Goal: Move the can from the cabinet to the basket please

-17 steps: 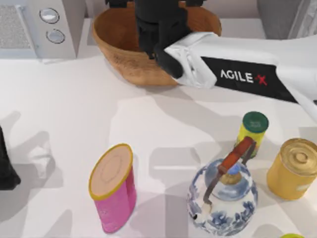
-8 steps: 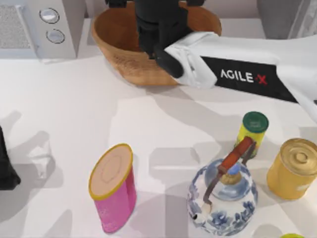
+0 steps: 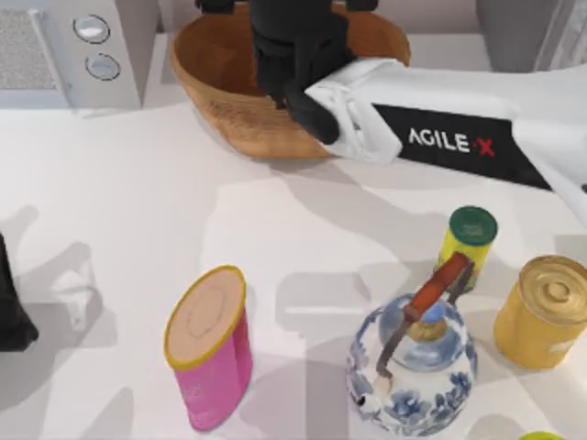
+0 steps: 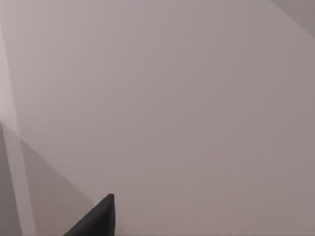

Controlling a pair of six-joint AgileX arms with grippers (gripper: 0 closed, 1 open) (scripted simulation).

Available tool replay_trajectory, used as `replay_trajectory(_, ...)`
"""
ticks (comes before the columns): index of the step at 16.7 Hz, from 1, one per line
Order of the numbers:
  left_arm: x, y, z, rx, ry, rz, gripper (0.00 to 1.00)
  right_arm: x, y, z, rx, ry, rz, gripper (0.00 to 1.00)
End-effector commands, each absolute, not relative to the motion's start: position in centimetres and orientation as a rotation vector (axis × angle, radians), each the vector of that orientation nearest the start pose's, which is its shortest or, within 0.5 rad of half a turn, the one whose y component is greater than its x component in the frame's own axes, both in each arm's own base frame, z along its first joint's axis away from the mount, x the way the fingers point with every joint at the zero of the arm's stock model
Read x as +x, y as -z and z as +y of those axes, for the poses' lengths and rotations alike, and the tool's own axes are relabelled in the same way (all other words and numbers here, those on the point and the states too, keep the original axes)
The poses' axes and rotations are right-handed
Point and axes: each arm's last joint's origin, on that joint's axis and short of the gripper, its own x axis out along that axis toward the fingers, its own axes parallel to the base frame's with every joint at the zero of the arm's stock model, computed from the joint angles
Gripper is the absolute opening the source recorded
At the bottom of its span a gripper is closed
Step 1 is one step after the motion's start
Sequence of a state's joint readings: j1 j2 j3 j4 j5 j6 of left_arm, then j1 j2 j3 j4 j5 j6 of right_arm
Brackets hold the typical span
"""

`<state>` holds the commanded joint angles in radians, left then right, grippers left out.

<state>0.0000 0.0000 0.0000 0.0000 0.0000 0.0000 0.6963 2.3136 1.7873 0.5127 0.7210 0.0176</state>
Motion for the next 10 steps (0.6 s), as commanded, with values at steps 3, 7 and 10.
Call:
replay_trajectory(3,10.6,-16.0,-0.1,0.0,0.0,0.0,1.0,42.1,-22.2,33.5,0.0,-0.002,0.003,1.0)
replay_trajectory(7,10.6,-16.0,-0.1,0.0,0.0,0.0,1.0,42.0,-22.3,33.3,-0.001,-0.007,0.004,1.0)
replay_trajectory(10,10.6,-16.0,-0.1,0.0,0.0,0.0,1.0,41.8,-23.5,31.3,-0.007,-0.031,0.014,1.0)
